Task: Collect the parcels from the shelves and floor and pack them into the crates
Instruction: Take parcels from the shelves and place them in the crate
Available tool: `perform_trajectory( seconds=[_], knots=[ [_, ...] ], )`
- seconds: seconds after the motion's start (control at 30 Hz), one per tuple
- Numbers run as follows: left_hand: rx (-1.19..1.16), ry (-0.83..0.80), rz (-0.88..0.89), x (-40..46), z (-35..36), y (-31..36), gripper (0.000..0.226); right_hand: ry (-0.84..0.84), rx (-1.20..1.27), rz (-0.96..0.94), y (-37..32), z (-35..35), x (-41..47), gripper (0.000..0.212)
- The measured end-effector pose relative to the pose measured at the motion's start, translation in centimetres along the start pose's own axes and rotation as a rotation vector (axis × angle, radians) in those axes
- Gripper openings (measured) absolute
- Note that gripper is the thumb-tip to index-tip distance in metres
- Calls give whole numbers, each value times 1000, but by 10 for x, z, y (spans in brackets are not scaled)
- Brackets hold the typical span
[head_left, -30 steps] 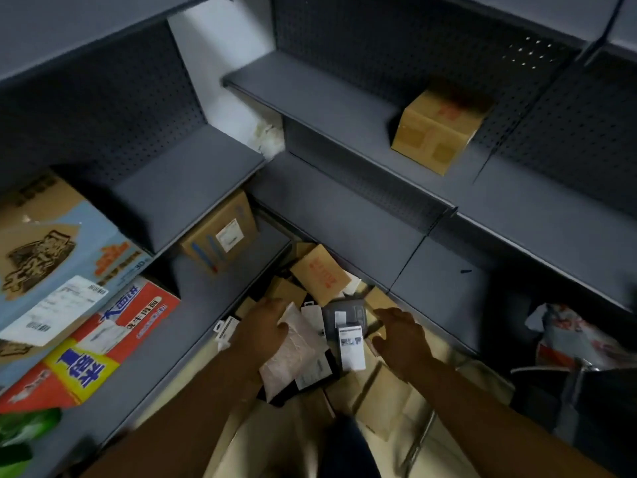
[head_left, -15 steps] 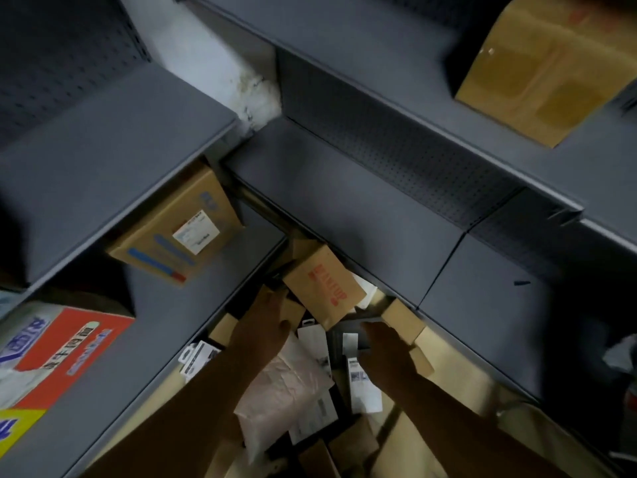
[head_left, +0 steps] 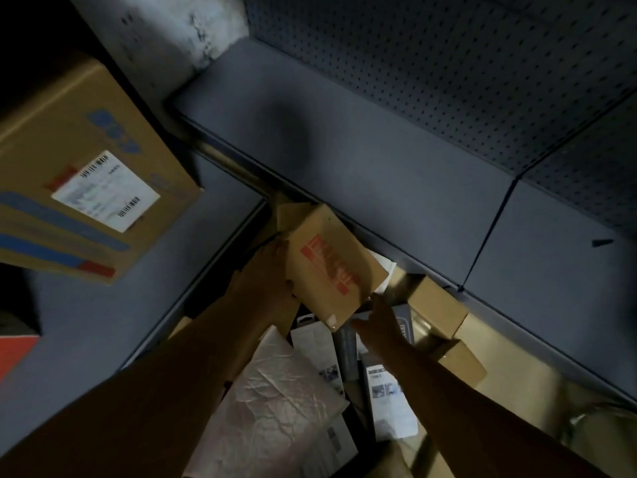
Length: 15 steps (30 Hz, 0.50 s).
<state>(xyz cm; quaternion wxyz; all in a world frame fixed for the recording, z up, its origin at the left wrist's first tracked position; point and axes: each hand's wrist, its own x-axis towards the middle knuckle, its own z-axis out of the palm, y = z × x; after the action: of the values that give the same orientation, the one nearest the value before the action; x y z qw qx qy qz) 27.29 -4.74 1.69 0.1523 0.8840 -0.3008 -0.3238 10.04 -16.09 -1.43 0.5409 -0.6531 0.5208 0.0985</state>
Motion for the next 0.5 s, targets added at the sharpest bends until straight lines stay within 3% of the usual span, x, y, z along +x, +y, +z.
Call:
perform_trajectory(
  seconds=[0.17,0.3,0.4,0.5],
  knots=[
    [55,-13,-52,20,24,-4,84,-29,354,128,11,15,31,53],
    [45,18,-126,21,25,-3,87,-117,575,208,14,17,28,17],
    [22,39,-181,11,21,-2,86,-130,615,205,6,7,13,31],
    [-28,33,-233,-8,11,4,80,-105,682,195,-3,-10,-9,30]
  ],
)
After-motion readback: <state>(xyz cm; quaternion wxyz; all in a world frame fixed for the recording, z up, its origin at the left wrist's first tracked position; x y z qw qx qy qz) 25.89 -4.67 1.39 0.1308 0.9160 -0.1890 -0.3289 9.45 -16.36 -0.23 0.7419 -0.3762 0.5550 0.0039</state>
